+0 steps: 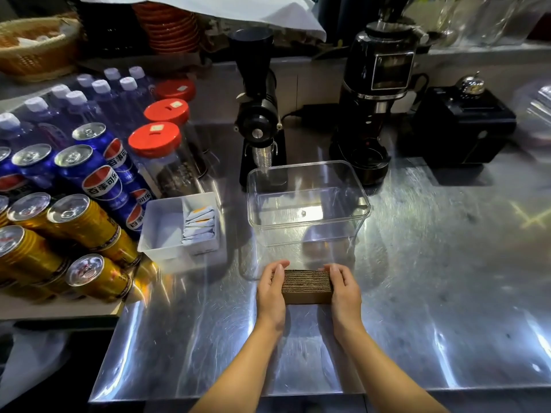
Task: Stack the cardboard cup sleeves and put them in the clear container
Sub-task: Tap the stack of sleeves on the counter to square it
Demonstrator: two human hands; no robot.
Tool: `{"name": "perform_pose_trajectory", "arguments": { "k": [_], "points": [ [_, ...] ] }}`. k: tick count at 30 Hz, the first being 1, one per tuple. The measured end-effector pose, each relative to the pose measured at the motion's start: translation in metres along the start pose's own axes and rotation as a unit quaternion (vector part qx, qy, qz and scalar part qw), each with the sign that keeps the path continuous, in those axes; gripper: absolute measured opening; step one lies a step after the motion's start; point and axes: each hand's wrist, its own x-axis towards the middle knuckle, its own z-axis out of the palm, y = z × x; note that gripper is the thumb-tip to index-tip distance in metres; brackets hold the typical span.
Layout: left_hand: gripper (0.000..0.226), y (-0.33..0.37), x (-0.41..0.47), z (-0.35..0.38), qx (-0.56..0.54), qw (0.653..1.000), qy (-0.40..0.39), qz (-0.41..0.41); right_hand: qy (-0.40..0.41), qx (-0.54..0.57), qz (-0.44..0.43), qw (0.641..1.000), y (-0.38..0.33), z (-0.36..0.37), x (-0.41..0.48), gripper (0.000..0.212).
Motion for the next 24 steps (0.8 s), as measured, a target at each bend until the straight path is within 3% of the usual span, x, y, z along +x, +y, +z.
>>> {"name": "perform_pose_trajectory", "arguments": {
  "k": [11, 16, 19, 24],
  "points": [
    [0.027, -0.006, -0.007, -0.001, 0.025, 1.0, 0.002, 0.019, -0.006, -0.016, -0.032, 0.999, 0.01, -0.004, 0.001, 0.027],
    [0.017, -0.01, -0.006, -0.022, 0.069, 0.994, -0.087, 0.02, 0.007, -0.03, -0.04, 0.999, 0.012, -0.002, 0.004, 0.029],
    [0.061, -0.023, -0.001, -0.052, 0.128, 0.981, -0.141, 0.037, 0.012, -0.029, -0.037, 0.999, 0.012, -0.002, 0.005, 0.031],
    [0.055, -0.03, 0.001, -0.063, 0.162, 0.978, -0.127, 0.034, -0.008, -0.047, -0.031, 0.998, 0.009, -0.004, 0.002, 0.03]
  ]
}}
